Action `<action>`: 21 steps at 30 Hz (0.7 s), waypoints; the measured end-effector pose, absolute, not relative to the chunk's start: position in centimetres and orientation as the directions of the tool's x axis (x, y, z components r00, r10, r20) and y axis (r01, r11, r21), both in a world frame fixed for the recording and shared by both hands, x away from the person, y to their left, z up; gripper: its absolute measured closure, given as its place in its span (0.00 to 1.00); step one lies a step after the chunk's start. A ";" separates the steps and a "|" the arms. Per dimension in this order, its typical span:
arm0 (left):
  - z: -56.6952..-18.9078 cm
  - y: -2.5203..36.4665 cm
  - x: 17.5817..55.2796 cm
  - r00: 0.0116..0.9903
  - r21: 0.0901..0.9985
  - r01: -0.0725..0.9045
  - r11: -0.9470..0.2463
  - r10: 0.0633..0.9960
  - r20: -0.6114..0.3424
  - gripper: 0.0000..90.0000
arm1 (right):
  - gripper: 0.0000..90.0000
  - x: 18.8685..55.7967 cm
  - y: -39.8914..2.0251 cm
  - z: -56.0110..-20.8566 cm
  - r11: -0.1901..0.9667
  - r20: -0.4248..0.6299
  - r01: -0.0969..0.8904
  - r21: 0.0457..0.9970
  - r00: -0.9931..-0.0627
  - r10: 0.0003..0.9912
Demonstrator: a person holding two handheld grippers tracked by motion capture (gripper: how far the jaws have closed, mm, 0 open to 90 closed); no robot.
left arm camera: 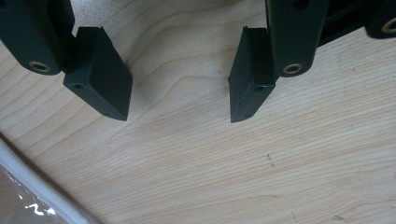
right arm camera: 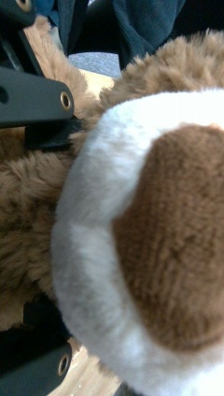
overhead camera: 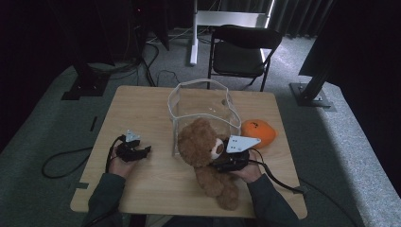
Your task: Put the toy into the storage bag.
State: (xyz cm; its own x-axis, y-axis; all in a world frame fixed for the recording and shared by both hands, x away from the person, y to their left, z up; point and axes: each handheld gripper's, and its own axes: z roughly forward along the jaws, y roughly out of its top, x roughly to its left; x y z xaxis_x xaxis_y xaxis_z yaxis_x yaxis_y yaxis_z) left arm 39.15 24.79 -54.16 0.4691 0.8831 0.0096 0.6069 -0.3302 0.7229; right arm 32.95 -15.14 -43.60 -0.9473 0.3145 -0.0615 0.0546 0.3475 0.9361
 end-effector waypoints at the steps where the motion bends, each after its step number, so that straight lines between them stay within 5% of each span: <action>1: -54.2 24.8 39.2 0.469 0.723 0.607 -0.330 0.883 0.010 0.45 | 0.41 32.9 -15.2 -43.5 0.339 -0.063 0.052 0.939 -0.945 0.320; 21: -54.2 24.8 39.1 0.469 0.722 0.607 -0.332 0.883 0.012 0.44 | 0.42 32.1 -17.2 -40.9 0.149 0.002 0.046 0.988 -0.959 0.285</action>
State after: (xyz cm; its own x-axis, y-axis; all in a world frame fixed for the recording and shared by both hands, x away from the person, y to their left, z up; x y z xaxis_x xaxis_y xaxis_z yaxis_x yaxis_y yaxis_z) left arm 39.12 24.77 -54.17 0.4694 0.8829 0.0119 0.6066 -0.3322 0.7223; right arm 32.15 -17.18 -40.93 -0.9586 0.2847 0.0018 0.0461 0.1490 0.9878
